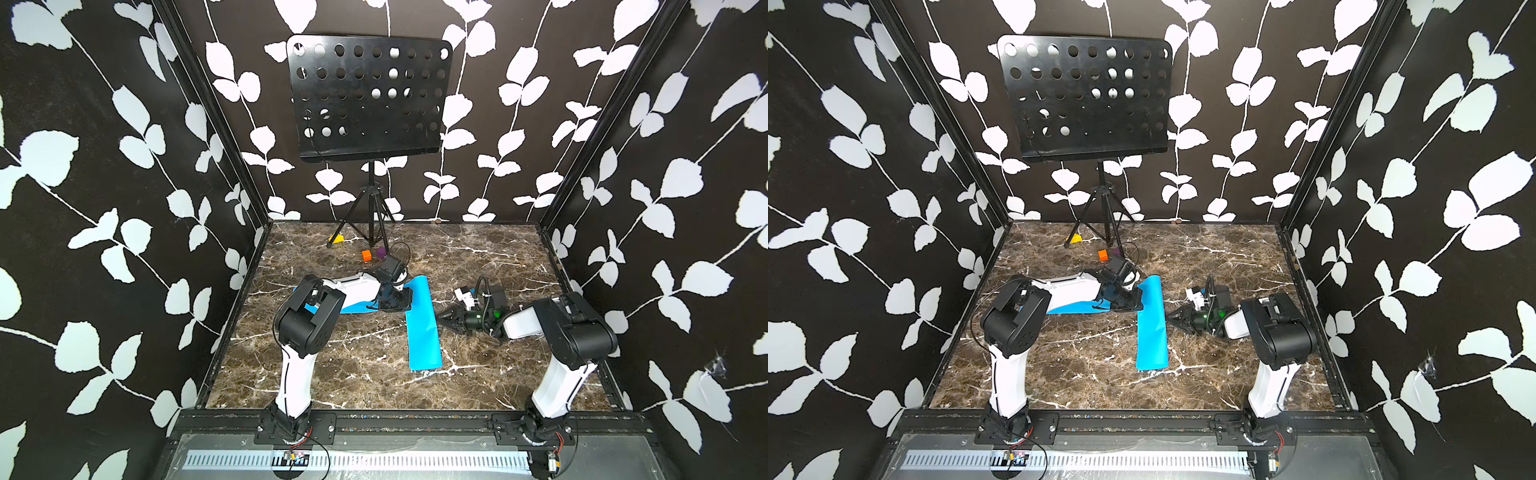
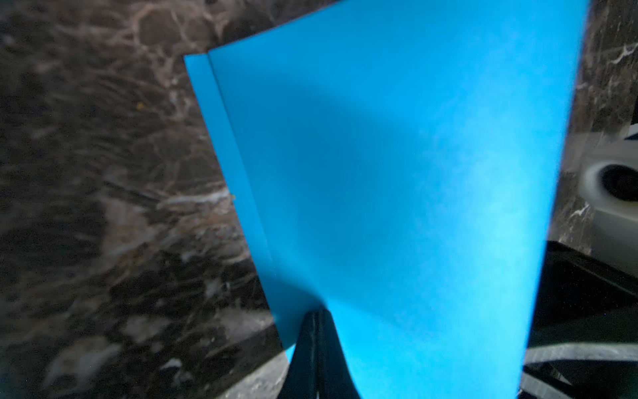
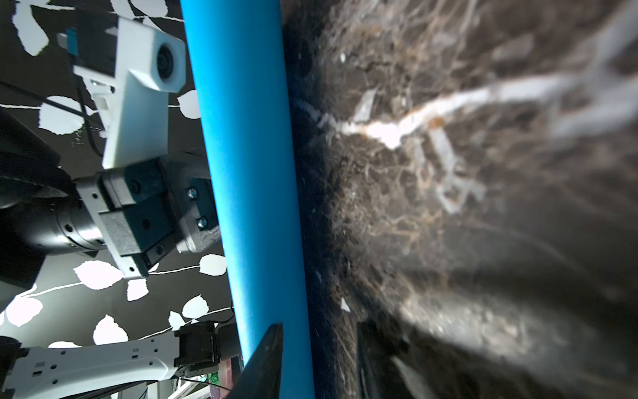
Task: Fold the rectangular paper in half along the long edge
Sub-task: Fold the paper at the center of the board.
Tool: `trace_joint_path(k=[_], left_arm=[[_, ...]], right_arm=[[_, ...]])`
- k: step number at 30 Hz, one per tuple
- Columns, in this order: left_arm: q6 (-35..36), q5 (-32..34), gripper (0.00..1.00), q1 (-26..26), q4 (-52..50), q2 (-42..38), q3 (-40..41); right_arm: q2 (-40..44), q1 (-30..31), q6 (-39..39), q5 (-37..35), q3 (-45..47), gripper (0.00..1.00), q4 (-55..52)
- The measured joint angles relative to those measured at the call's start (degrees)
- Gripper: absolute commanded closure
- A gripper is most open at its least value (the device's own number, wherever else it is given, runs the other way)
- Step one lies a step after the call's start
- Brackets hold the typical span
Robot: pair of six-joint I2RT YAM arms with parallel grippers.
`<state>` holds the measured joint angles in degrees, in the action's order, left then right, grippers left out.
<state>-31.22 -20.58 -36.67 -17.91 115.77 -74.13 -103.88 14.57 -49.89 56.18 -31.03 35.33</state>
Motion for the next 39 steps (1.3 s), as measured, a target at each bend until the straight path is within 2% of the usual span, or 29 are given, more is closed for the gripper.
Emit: trace_joint_path(k=[6,14,18,25,28,34,39], left_arm=[[0.1,0.0,1.00,0.0,0.0,0.0,0.0],[0.3,0.0,1.00,0.0,0.0,0.0,0.0],[0.3,0.0,1.00,0.0,0.0,0.0,0.0],[0.3,0.0,0.99,0.0,0.0,0.0,0.0],[0.3,0.0,0.85,0.0,0.0,0.0,0.0],[-0.1,-1.6,0.57,-0.1,0.9,-0.5,-0.1],[-0.8,-3.3,0.39,-0.3,0.9,-2.0,0.2]], right_arm=[[3.0,0.0,-0.1,-0.3,1.5,0.54,-0.5],[3.4,0.4,0.8,-0.2,1.1,0.52,-0.9],[2.2,0.7,0.9,-0.2,0.7,0.59,-0.9],[-2.1,2.9,0.6,0.2,-2.0,0.76,-0.5],[-2.3,3.1,1.3,0.1,-2.5,0.80,-1.4],[-2.3,3.1,3.5,-0.3,-3.5,0.82,-4.1],[-2.3,3.1,3.9,-0.3,-3.5,0.83,-4.6]])
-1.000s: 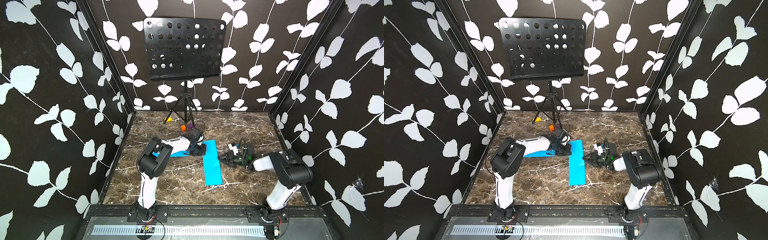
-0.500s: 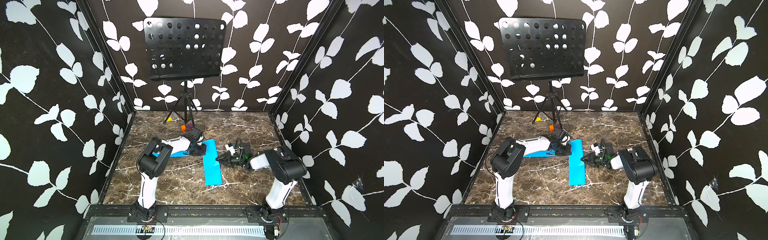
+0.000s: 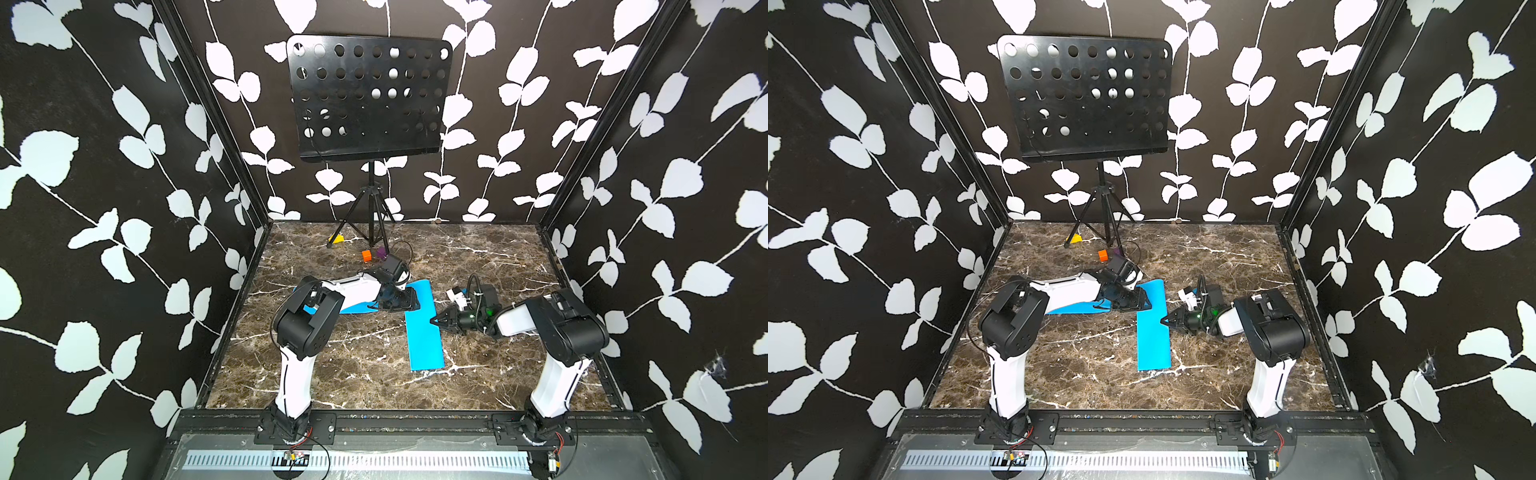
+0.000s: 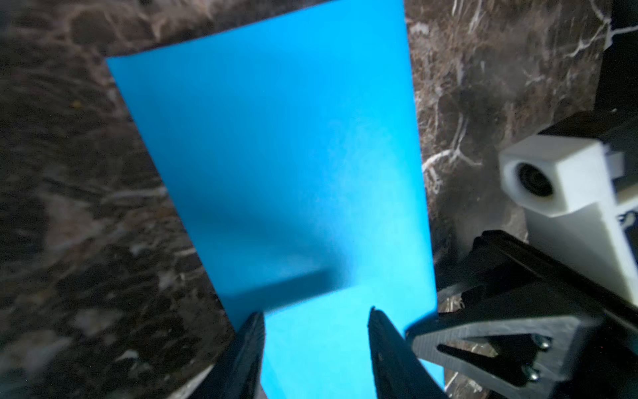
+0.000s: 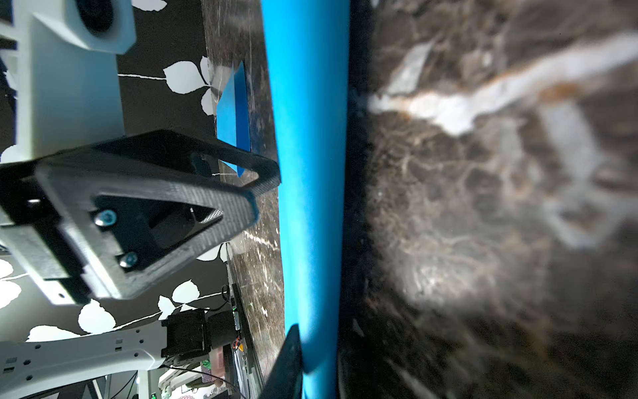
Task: Fold the rectangular paper in half along the long edge
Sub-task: Fold the paper at the center of the board.
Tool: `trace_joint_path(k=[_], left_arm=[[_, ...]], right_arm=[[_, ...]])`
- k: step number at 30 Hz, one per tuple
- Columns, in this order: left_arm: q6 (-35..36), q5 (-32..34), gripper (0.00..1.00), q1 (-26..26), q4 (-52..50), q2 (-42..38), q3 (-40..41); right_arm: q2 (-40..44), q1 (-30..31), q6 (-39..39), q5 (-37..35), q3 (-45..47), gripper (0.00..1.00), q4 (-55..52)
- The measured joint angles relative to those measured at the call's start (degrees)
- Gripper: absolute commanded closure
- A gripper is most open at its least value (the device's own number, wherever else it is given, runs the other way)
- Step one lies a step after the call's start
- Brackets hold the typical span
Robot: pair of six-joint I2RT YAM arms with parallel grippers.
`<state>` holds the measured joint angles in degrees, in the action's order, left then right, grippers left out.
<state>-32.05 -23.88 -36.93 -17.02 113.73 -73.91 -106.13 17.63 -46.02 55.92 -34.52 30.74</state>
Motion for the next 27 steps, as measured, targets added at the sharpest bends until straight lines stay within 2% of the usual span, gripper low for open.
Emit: trace_joint_path(k=[3,6,7,11,16,27], left_arm=[[-0.8,-0.2,0.27,0.0,-0.1,-2.4,0.4],[-1.2,0.1,0.23,0.1,-0.3,-6.6,1.4],[-1.4,0.6,0.26,0.1,-0.3,-8.3,2.0],[-3.0,2.9,0.63,0.0,-0.2,-14.0,6.3],[-6.2,4.3,0.98,-1.4,-0.3,-14.2,12.8],[-7.4,8.3,1.00,-4.6,-3.4,-10.5,14.1]], right_arm=[[0.0,0.0,0.0,0.0,0.0,0.83,-0.1],[0.0,0.0,0.0,0.0,0.0,0.83,-0.2],[0.0,0.0,0.0,0.0,0.0,0.83,-0.2],[0.0,0.0,0.0,0.0,0.0,0.83,-0.2],[0.0,0.0,0.0,0.0,0.0,0.83,-0.2],[0.0,0.0,-0.1,0.0,0.0,0.83,-0.2]])
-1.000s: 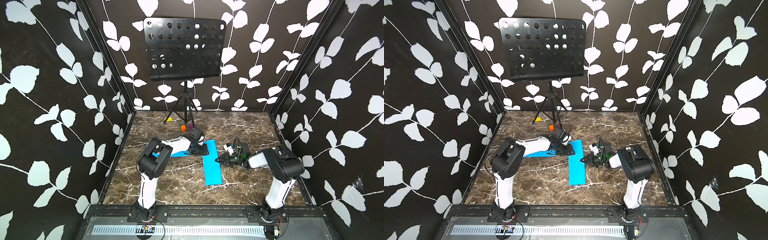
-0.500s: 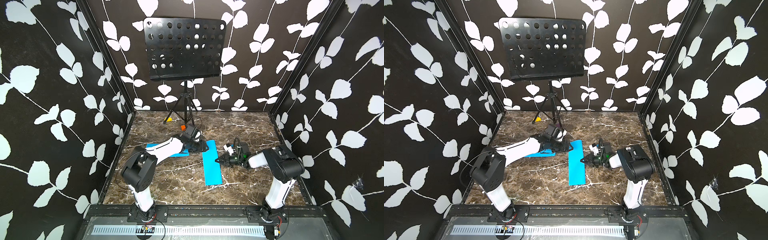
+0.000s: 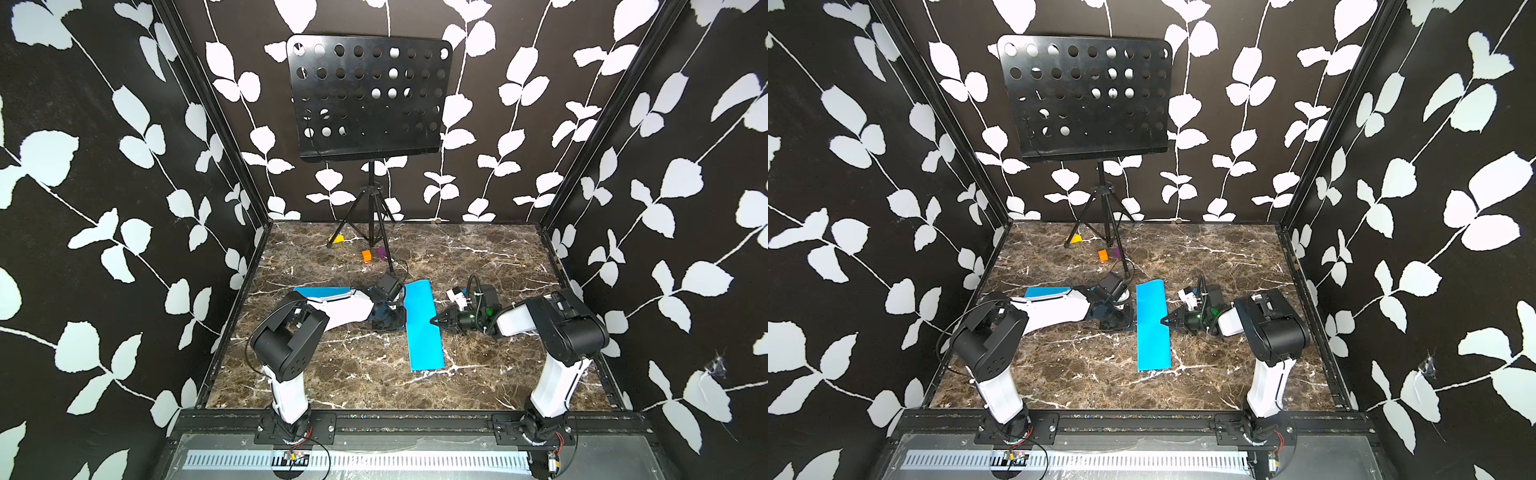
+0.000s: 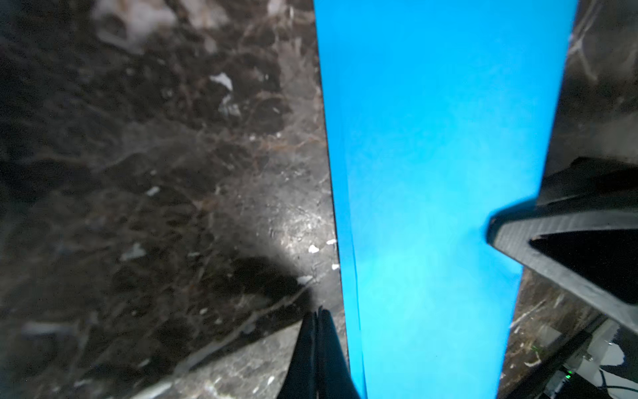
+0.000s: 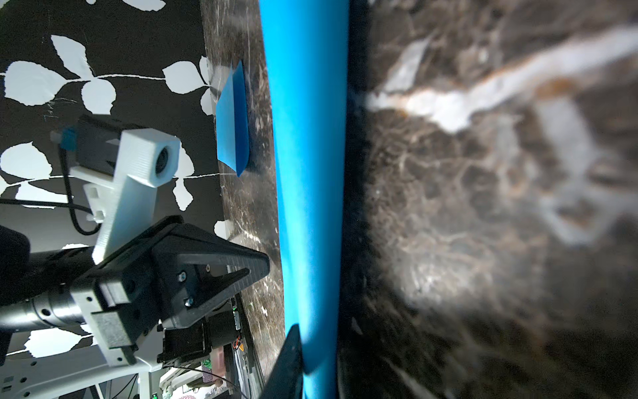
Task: Fold the rectangular paper in half along the long edge
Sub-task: Fold the paper at the center of the board.
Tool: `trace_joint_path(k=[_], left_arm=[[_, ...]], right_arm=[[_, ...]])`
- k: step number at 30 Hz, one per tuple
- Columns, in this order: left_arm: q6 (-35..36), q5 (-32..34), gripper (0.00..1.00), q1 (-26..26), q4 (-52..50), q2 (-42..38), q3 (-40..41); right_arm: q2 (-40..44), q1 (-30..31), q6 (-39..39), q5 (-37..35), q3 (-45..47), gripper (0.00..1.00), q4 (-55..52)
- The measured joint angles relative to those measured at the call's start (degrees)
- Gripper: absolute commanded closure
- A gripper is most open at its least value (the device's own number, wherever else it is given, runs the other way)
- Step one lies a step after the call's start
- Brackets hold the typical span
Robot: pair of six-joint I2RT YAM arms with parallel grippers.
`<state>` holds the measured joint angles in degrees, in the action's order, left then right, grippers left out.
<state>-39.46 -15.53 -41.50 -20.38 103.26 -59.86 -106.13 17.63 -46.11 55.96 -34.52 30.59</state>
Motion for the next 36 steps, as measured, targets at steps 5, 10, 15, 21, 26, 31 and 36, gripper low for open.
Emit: trace_joint_path(k=[5,10,15,21,26,31,36], left_arm=[[0.0,-0.1,1.00,-0.2,0.1,0.8,-0.4],[0.3,0.1,1.00,-0.2,0.1,1.7,-1.4],[0.4,0.2,1.00,-0.3,0.0,1.9,-1.7],[0.5,0.3,1.00,-0.3,0.0,2.0,-1.7],[0.5,0.5,1.00,-0.3,0.0,2.0,-1.7],[0.5,0.7,1.00,-0.3,0.0,2.0,-1.7],[0.5,1.8,1.00,-0.5,0.1,1.5,-1.5]], right_arm=[[0.0,0.0,-0.2,0.0,0.0,0.82,0.0],[0.0,0.7,-0.7,0.0,-0.1,0.81,0.1],[-0.1,1.6,-1.3,0.0,-0.9,0.81,0.8],[-1.4,2.3,-2.1,0.0,-1.2,0.81,2.3],[-1.6,2.4,-2.3,0.0,-1.2,0.80,2.5],[-1.6,2.6,-2.3,0.0,-1.2,0.82,2.6],[-1.6,2.6,-1.6,-0.5,-1.2,0.85,1.8]])
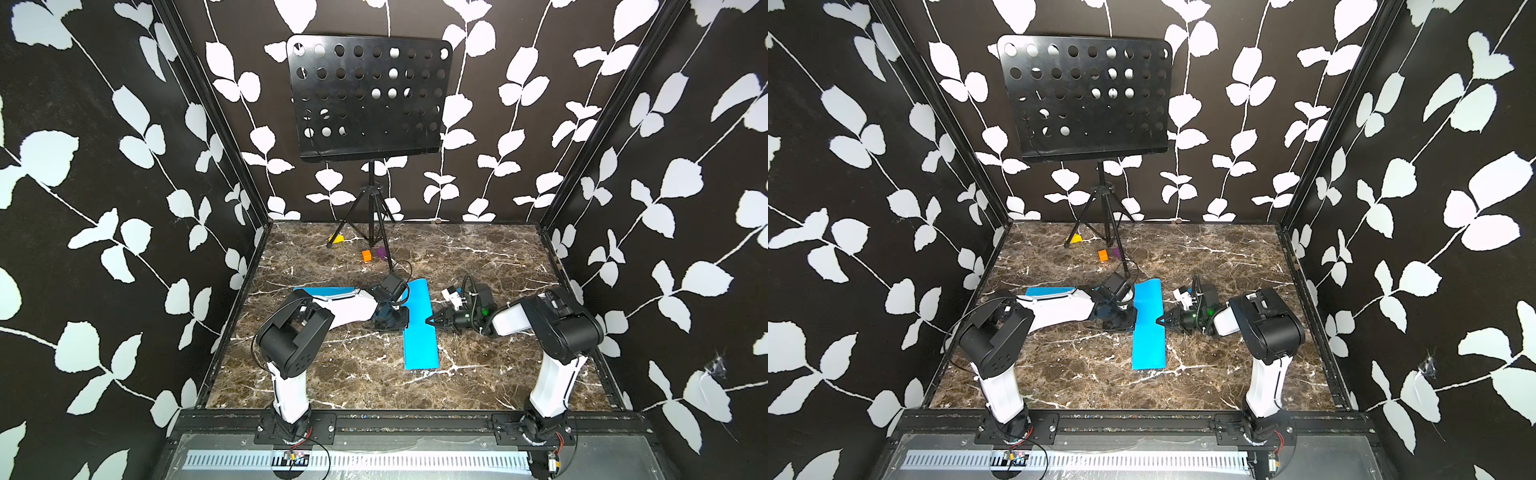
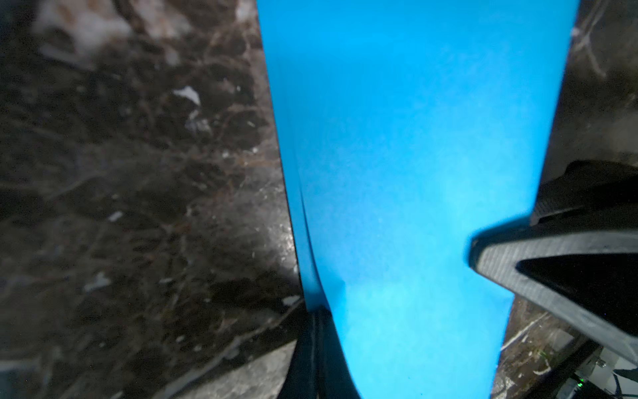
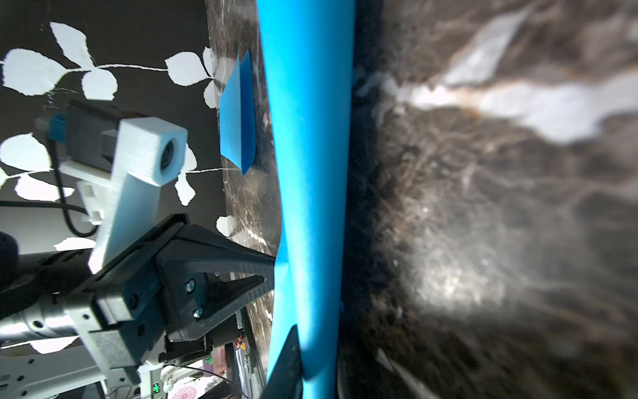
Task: Fold the rectangular paper in half along the long edge
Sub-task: Fold the paper at the center of the board.
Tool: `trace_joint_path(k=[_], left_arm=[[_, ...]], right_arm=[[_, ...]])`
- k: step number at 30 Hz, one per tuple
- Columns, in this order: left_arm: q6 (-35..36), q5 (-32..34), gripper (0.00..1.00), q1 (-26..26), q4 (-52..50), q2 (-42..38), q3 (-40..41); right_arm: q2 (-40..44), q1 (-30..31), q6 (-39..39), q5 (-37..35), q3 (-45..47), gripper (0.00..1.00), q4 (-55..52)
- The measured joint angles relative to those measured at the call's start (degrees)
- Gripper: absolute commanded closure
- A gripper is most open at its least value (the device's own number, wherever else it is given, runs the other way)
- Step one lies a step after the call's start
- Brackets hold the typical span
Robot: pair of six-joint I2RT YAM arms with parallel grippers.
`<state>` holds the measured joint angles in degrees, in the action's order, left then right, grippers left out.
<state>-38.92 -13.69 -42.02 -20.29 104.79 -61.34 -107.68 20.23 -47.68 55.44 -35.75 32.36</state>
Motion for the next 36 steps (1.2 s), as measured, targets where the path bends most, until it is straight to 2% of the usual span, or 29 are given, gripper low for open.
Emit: trace_joint_path(k=[3,5,8,15,18,22,27,30,34,36], left_arm=[[0.2,1.2,0.86,-0.1,-0.2,-0.6,0.4],[0.3,1.9,0.81,0.0,-0.5,-1.2,0.6],[0.5,3.2,0.78,0.0,-1.7,-2.1,0.9],[1.0,4.6,0.78,0.0,-3.3,-5.6,1.5],[1.3,4.7,0.77,0.0,-3.3,-5.6,1.1],[1.7,4.5,0.75,0.0,-3.1,-5.3,0.5],[2.1,4.0,0.58,0.0,-2.1,-3.7,0.3],[2.1,3.7,0.59,0.0,-2.1,-2.1,0.3],[1.9,3.4,0.67,-0.1,-1.2,-1.6,0.0],[1.5,3.0,0.67,-0.1,-0.7,-1.4,0.0]], right_arm=[[0.0,0.0,0.4,-0.7,0.0,0.88,-0.5],[0.0,0.1,0.5,-0.8,0.0,0.87,-0.5],[0.0,0.1,0.6,-0.9,0.0,0.87,-0.5],[0.0,0.1,0.6,-1.0,0.0,0.85,-0.5],[0.0,0.1,0.6,-0.8,-0.1,0.80,-0.4],[0.0,0.2,0.6,-0.8,-0.4,0.80,-0.3],[0.0,0.4,0.8,-1.0,-0.7,0.81,-0.7],[0.0,0.6,0.8,-1.4,-0.8,0.81,-0.8],[0.0,0.9,0.8,-1.9,-1.0,0.81,-0.9],[0.0,1.1,0.7,-2.1,-1.1,0.81,-0.8]])
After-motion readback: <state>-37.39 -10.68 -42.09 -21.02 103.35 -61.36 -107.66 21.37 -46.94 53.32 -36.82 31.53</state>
